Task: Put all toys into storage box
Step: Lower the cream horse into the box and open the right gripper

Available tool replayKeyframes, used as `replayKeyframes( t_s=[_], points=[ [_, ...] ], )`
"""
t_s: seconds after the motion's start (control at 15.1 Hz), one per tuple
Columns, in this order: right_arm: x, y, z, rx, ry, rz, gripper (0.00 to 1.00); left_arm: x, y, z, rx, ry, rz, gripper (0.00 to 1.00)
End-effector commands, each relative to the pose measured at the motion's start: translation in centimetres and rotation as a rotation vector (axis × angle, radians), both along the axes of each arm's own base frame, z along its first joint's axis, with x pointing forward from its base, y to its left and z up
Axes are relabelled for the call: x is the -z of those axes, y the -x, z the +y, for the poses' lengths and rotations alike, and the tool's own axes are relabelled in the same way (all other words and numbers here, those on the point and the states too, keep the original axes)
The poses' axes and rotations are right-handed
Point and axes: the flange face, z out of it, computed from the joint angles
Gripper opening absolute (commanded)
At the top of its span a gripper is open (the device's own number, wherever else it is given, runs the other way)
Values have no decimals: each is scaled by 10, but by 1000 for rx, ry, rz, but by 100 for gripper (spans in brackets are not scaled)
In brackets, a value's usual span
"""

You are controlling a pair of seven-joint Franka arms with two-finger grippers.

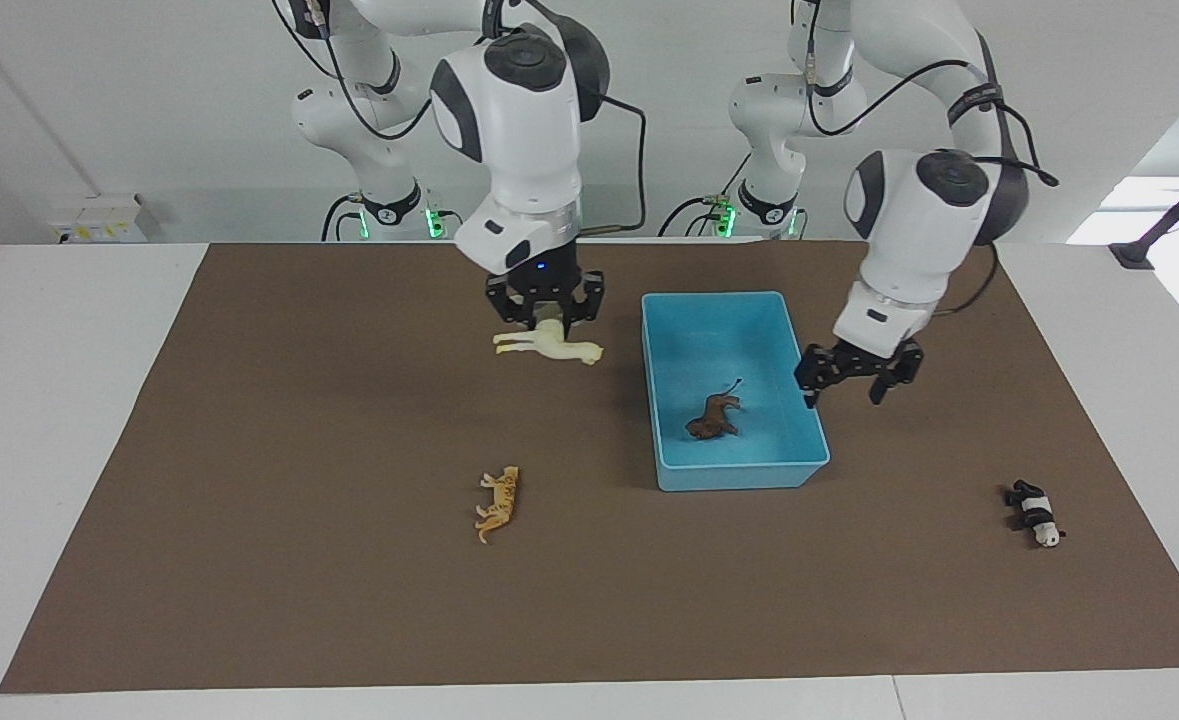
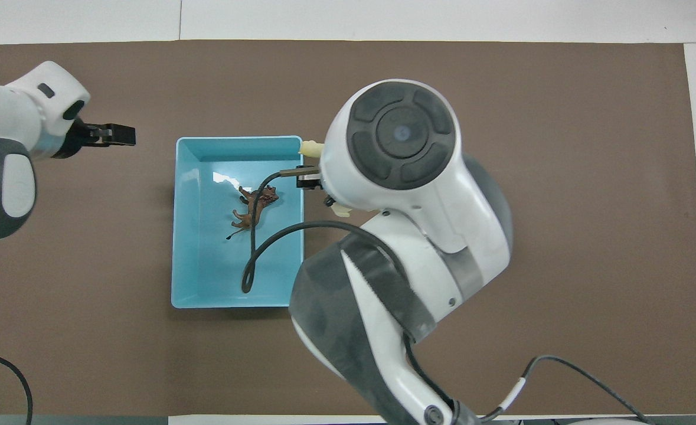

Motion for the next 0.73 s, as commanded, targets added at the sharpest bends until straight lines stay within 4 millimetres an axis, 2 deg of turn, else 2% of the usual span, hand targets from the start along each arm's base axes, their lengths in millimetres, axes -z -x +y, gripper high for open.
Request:
replayKeyframes(
  t_s=[0.0,0.07,0.13,0.2,0.26,0.33,0.4,0.46,0.53,0.6,0.66],
  points=[
    [39,19,58,-39,-42,-31,0,18,-53,59,51,-34,-39,100],
    [54,23,72,-54,-40,-32,0,26,-65,70,46,-36,-59,100],
    [86,34,100,-78,-26,-30,0,43,-78,75,52,-54,-91,100],
    [111,40,120,-75,-37,-45,0,61,-85,87,48,-72,-115,100],
    [132,41,132,-58,-48,-57,0,73,-92,109,27,-86,-153,100],
    [147,43,139,-39,-53,-59,0,81,-98,121,13,-89,-188,100],
    [149,45,141,-25,-53,-51,0,91,-102,125,6,-87,-207,100],
    [150,46,142,-12,-52,-42,9,93,-109,131,-2,-89,-226,100],
    [150,50,145,8,-58,-36,99,98,-115,138,-10,-88,-233,100],
    [148,54,148,40,-58,-25,100,107,-117,145,-20,-86,-234,100],
    [147,55,148,53,-44,-9,100,113,-116,165,-45,-87,-246,100]
  ],
)
